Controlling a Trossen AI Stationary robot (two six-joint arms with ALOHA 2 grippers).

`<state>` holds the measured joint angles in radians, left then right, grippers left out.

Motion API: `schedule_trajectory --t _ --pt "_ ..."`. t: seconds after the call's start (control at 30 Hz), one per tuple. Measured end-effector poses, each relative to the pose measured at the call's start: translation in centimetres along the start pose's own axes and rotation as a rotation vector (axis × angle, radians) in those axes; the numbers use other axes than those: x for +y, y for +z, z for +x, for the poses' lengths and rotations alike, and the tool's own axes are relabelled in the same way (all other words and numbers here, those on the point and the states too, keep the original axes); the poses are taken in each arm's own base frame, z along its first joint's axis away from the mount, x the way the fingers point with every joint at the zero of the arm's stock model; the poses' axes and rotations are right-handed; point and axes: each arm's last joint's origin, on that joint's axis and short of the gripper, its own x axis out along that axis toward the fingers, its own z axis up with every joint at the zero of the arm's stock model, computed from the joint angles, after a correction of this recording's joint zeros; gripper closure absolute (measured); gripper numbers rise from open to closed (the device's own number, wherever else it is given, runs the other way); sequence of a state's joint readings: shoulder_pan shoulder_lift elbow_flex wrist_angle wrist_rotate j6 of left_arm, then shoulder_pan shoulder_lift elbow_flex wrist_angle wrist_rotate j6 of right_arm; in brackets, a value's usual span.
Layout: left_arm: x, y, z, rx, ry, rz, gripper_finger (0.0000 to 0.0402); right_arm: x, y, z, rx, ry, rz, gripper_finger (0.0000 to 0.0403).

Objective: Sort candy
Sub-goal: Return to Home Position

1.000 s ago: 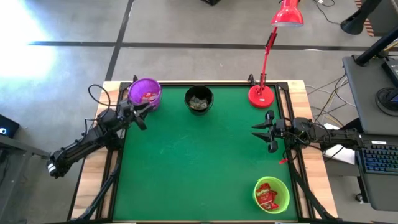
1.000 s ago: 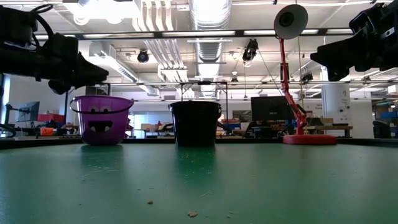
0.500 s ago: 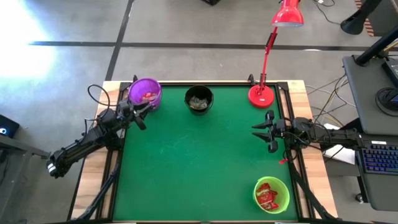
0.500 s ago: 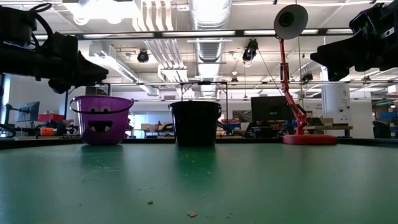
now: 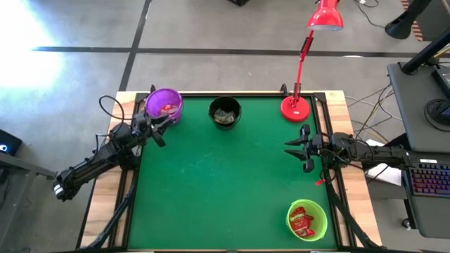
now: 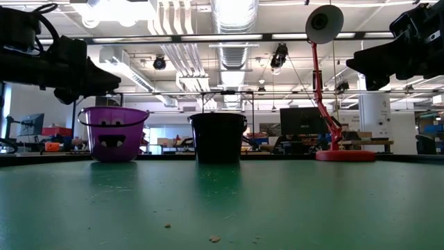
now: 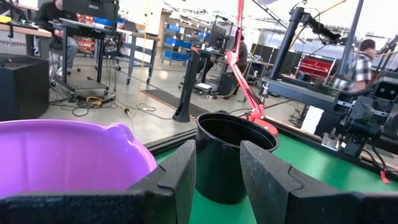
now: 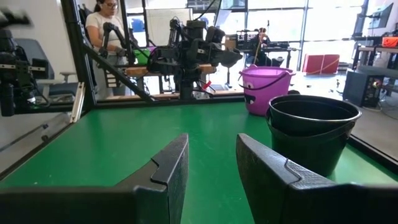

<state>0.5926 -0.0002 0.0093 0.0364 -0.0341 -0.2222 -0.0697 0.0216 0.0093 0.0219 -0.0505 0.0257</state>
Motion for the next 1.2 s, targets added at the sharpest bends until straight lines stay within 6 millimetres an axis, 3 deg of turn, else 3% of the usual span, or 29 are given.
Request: schedule_trajectory --t 1.2 --pt "-0.17 0.78 -0.07 -0.015 -0.003 -0.001 0.0292 0.00 0.00 0.00 0.000 0.000 0.000 0.0277"
